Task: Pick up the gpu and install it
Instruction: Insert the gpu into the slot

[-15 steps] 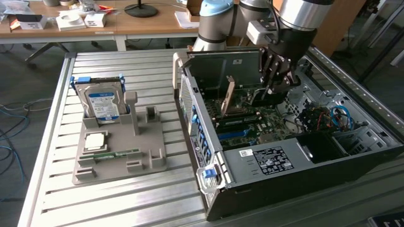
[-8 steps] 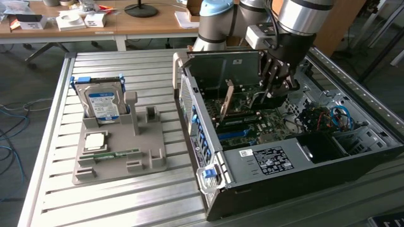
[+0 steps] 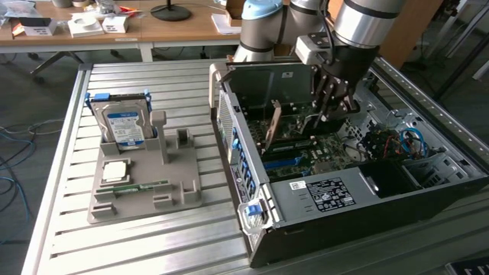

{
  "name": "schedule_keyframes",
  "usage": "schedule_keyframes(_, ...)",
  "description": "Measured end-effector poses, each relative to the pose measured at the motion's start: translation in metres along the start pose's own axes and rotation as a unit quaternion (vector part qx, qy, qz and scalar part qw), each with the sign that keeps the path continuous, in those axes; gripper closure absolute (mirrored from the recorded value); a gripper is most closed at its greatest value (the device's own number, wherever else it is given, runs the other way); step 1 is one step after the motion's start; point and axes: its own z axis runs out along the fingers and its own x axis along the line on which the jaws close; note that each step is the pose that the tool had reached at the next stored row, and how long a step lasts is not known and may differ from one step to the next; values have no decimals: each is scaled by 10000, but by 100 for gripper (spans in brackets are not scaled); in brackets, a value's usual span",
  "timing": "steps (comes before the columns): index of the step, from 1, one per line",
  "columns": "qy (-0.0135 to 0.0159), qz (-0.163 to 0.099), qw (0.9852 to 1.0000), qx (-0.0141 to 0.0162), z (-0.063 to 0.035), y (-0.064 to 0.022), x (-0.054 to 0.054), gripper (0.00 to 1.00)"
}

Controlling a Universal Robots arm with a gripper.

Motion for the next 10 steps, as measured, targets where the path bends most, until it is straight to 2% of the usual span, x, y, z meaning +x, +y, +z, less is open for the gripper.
schedule_keyframes(6,0,-1,10000,0,48,9,2,74)
schedule_keyframes(10,0,0,10000,0,116,20,3,74)
